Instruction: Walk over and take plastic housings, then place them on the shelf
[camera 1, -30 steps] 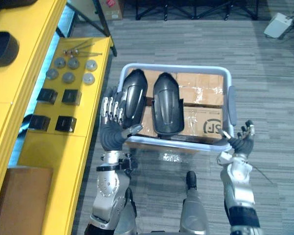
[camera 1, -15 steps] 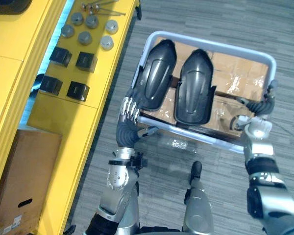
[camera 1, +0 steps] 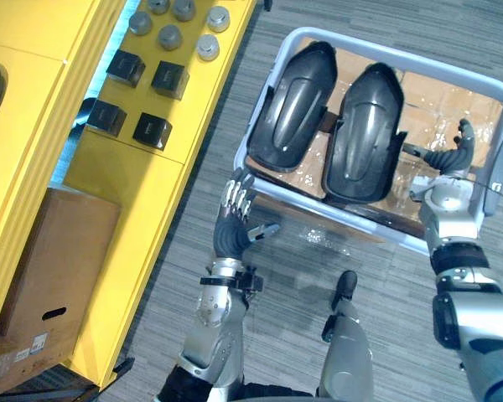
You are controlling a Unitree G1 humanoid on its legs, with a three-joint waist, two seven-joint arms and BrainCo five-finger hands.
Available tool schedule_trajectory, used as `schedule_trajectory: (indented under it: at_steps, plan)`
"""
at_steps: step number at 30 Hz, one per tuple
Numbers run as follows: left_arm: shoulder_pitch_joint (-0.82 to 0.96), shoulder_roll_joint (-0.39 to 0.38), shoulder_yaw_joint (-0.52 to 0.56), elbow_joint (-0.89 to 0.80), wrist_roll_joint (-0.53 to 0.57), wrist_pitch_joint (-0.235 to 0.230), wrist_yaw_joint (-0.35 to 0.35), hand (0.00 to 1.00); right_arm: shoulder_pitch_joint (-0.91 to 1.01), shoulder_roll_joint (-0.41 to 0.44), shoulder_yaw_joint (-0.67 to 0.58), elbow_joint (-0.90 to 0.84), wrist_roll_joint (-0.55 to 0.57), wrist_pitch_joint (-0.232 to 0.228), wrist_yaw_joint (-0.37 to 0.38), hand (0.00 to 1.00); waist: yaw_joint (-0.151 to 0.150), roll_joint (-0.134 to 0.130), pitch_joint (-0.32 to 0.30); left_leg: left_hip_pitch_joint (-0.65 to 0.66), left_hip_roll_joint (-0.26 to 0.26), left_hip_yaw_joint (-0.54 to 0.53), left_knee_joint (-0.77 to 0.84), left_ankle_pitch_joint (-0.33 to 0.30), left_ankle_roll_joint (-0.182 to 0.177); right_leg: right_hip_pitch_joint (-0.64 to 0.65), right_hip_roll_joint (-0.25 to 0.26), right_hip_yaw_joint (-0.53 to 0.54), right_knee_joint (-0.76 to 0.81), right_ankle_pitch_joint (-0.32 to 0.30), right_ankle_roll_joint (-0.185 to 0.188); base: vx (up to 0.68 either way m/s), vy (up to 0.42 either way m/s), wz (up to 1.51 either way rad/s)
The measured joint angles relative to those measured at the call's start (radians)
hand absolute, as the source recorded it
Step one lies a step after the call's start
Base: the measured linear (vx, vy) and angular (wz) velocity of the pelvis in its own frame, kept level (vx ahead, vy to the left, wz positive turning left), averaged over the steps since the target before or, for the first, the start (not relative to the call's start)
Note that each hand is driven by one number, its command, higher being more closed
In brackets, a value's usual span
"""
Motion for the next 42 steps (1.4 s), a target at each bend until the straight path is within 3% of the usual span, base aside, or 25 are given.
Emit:
schedule_trajectory:
  at_steps: [8,11,16,17,21,25,33,38,42]
  plan:
    - [-0.004,-0.004,-0.011,0.027,0.000,-0.001,0.000,0.00,-0.004,0.001,0.057,0.023,-0.038,0.005,0.058,0.00,0.029,0.007,0.003,-0.019,0.000,-0.001,0.003,0.004,-0.001,-0.029,-0.002,-0.002,0.022,-0.001,-0.001,0.00,0.002,0.00]
    - [-0.013,-0.010,-0.018,0.058,-0.001,-0.001,0.001,0.00,-0.021,0.000,0.067,0.080,-0.068,0.021,0.064,0.00,0.036,0.027,0.013,-0.029,-0.001,-0.006,0.015,0.003,-0.001,-0.034,-0.005,-0.010,0.034,-0.007,-0.005,0.00,0.019,0.03]
    - [-0.033,-0.017,-0.022,0.110,-0.003,-0.001,0.025,0.00,-0.094,-0.010,0.088,0.161,-0.075,0.052,0.063,0.00,0.040,0.028,0.013,-0.050,-0.001,-0.019,0.021,0.008,-0.002,-0.054,-0.007,-0.026,0.054,-0.014,-0.012,-0.03,0.023,0.04]
    - [-0.034,-0.022,-0.022,0.111,-0.007,-0.001,0.030,0.00,-0.110,-0.019,0.102,0.183,-0.075,0.053,0.061,1.00,0.044,0.029,0.012,-0.056,-0.002,-0.020,0.021,0.008,-0.001,-0.060,-0.008,-0.029,0.057,-0.020,-0.020,-0.03,0.015,0.04]
    - [-0.050,-0.027,-0.048,0.134,-0.008,-0.001,0.046,0.00,-0.137,-0.060,0.114,0.231,-0.076,0.075,0.027,1.00,0.064,0.041,0.015,-0.062,-0.004,-0.032,0.019,0.013,0.000,-0.062,-0.013,-0.050,0.066,-0.024,-0.026,-0.02,0.022,0.07]
    - [-0.051,-0.027,-0.052,0.152,-0.038,0.000,0.064,0.00,-0.163,-0.105,0.112,0.262,-0.076,0.144,0.024,1.00,0.080,0.055,0.017,-0.063,-0.005,-0.036,0.012,0.017,-0.001,-0.064,-0.014,-0.056,0.069,-0.027,-0.027,0.01,0.027,0.02]
    - [-0.069,-0.027,-0.058,0.163,-0.061,0.000,0.067,0.00,-0.212,-0.132,0.048,0.341,-0.076,0.273,0.021,1.00,0.085,0.059,0.014,-0.060,-0.014,-0.060,-0.001,0.030,-0.010,-0.064,-0.029,-0.086,0.110,-0.053,-0.016,0.06,0.024,0.11]
    - [-0.067,-0.027,-0.057,0.163,-0.084,0.000,0.066,0.00,-0.225,-0.134,0.025,0.363,-0.084,0.289,-0.010,1.00,0.087,0.060,0.013,-0.058,-0.016,-0.062,0.001,0.030,-0.010,-0.064,-0.035,-0.091,0.127,-0.062,-0.012,0.04,0.037,0.04]
    - [-0.058,-0.026,-0.056,0.161,-0.086,-0.001,0.064,0.00,-0.231,-0.126,0.005,0.376,-0.111,0.274,-0.051,1.00,0.088,0.067,0.009,-0.054,-0.016,-0.062,0.002,0.030,-0.010,-0.062,-0.036,-0.093,0.135,-0.064,-0.012,0.00,0.033,0.00]
